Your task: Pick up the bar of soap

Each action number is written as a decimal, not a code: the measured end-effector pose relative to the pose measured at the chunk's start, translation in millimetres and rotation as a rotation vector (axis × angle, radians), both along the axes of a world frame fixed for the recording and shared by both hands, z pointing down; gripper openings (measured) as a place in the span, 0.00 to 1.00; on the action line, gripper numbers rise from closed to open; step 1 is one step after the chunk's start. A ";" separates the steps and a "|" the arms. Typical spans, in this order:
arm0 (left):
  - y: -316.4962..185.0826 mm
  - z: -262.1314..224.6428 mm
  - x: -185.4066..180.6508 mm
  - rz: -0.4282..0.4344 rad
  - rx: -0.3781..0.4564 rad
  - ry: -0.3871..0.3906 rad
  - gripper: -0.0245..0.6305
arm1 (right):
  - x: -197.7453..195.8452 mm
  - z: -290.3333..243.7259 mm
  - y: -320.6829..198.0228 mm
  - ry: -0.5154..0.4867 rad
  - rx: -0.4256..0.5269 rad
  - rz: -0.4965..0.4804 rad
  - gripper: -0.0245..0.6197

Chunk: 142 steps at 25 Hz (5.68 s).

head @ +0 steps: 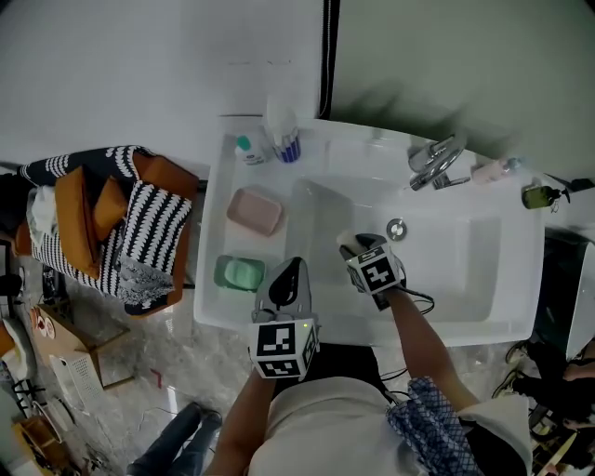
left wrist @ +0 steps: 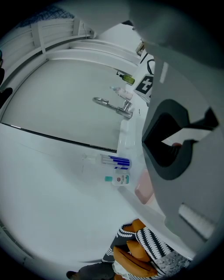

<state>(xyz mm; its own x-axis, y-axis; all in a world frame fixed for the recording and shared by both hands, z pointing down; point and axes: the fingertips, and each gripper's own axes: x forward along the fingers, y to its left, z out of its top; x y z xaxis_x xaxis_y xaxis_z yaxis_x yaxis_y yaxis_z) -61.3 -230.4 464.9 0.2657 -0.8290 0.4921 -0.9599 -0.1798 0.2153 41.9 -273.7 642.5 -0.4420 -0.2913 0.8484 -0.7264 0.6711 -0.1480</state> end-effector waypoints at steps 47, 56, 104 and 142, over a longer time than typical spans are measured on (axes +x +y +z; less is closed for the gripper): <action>32.1 5.8 -36.7 -0.148 -0.003 0.002 0.05 | -69.2 -118.1 -10.5 -0.392 0.119 -0.112 0.43; 62.6 -5.5 -117.8 -0.355 0.030 -0.016 0.05 | -180.0 -163.5 49.4 -0.481 0.082 -0.433 0.43; 81.6 7.3 -216.6 -0.521 0.060 0.110 0.05 | -261.7 -58.0 88.9 0.195 0.163 -0.772 0.44; 91.5 14.8 -235.6 -0.566 0.032 0.052 0.05 | -260.4 -84.6 95.0 0.215 0.405 -0.885 0.22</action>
<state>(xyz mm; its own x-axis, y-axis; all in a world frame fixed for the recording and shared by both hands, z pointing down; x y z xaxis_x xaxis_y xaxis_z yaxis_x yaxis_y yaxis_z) -296.9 -138.9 479.7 -0.2011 -0.8634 0.4628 -0.8966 0.3525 0.2680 -218.5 -178.7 558.0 -0.4882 -0.2164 0.8455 0.0755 0.9547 0.2879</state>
